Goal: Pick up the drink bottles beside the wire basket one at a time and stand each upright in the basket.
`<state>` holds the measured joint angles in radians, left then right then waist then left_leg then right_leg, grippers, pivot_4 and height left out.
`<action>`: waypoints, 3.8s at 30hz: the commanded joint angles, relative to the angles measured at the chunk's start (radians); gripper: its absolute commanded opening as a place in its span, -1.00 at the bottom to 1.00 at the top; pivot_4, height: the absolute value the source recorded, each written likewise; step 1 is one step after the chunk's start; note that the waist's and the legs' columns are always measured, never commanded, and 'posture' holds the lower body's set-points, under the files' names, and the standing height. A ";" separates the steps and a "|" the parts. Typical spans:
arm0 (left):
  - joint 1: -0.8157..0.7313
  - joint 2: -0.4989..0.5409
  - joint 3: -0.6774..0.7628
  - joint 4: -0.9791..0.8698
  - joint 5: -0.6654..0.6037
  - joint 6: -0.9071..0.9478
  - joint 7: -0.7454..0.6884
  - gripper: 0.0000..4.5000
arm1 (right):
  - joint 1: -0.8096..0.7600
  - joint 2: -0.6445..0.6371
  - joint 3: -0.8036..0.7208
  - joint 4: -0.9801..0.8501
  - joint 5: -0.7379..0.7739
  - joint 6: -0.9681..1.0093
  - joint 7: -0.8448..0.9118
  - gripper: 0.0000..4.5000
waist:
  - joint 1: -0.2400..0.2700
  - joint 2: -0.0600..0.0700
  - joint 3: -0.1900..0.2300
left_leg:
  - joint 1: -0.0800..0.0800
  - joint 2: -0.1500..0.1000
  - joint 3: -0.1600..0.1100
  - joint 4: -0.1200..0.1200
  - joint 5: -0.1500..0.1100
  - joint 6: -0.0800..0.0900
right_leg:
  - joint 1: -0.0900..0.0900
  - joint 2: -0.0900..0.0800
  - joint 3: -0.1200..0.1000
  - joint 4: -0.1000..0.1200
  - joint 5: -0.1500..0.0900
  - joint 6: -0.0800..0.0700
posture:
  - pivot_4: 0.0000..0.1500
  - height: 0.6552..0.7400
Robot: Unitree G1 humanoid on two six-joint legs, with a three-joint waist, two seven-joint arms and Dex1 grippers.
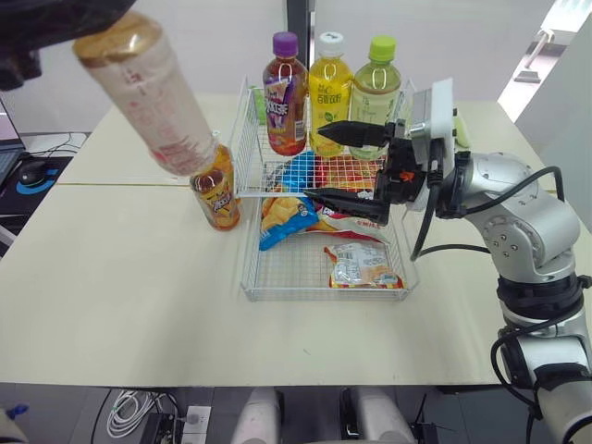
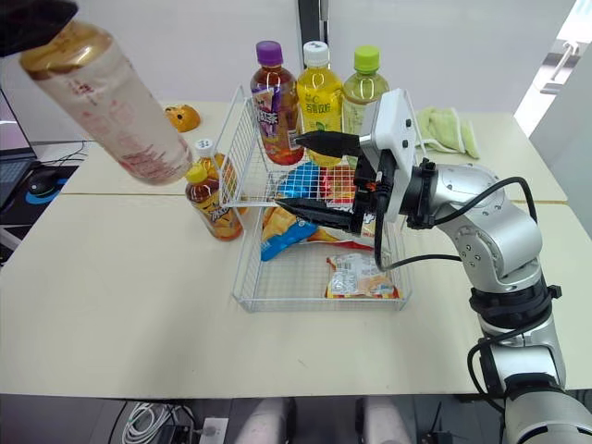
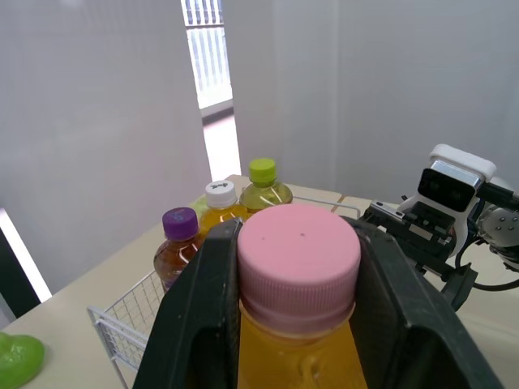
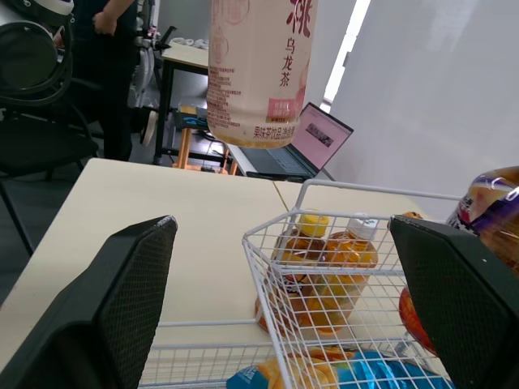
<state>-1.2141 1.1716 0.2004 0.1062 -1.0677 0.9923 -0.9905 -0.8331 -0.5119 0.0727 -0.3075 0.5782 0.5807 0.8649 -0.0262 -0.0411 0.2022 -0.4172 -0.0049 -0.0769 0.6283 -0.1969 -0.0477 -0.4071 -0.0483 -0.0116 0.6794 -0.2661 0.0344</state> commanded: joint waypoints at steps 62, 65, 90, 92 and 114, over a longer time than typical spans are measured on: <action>-0.196 -0.851 -0.161 0.369 0.587 -0.562 -0.201 0.97 | 0.311 -0.424 -0.406 -0.306 0.311 0.204 -0.191 1.00 | -0.004 0.004 0.003 | -0.001 -0.002 0.002 0.001 0.000 0.001 | 0.000 -0.003 0.002 0.000 0.002 -0.002 | 1.00 1.00; -0.211 -0.841 -0.120 0.346 0.554 -0.528 -0.174 0.97 | 0.299 -0.424 -0.395 -0.289 0.306 0.194 -0.179 1.00 | -0.004 0.004 0.003 | -0.001 -0.002 0.002 0.002 0.000 0.001 | 0.000 -0.003 0.002 0.000 0.002 -0.002 | 1.00 1.00; 0.507 -0.436 0.367 -0.323 0.400 -0.263 0.301 0.97 | 0.083 -0.278 -0.153 -0.196 0.401 0.196 -0.054 1.00 | -0.004 0.006 0.001 | 0.001 0.000 0.001 0.002 0.000 0.000 | 0.001 -0.004 0.002 0.001 0.002 -0.003 | 1.00 1.00; 0.602 -0.426 0.426 -0.342 0.402 -0.283 0.314 0.97 | 0.081 -0.258 -0.144 -0.195 0.386 0.188 -0.055 1.00 | -0.004 0.006 0.002 | 0.001 0.000 0.001 0.002 0.000 0.000 | 0.001 -0.004 0.002 0.001 0.002 -0.003 | 1.00 1.00; 1.247 -0.668 0.488 -0.502 0.425 -0.524 0.425 0.97 | 0.076 -0.214 -0.121 -0.183 0.307 0.161 -0.021 1.00 | 0.019 0.003 -0.003 | 0.001 0.001 0.001 0.001 0.000 0.001 | 0.002 -0.005 0.002 -0.001 0.003 -0.003 | 1.00 1.00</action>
<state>0.0357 0.4876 0.6930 -0.3511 -0.6248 0.4784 -0.5761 -0.7480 -0.7231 -0.0181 -0.4727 0.8854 0.7608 0.8369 -0.0073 -0.0386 0.1990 -0.4158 -0.0041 -0.0759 0.6297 -0.1971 -0.0471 -0.4049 -0.0531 -0.0100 0.6786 -0.2628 0.0319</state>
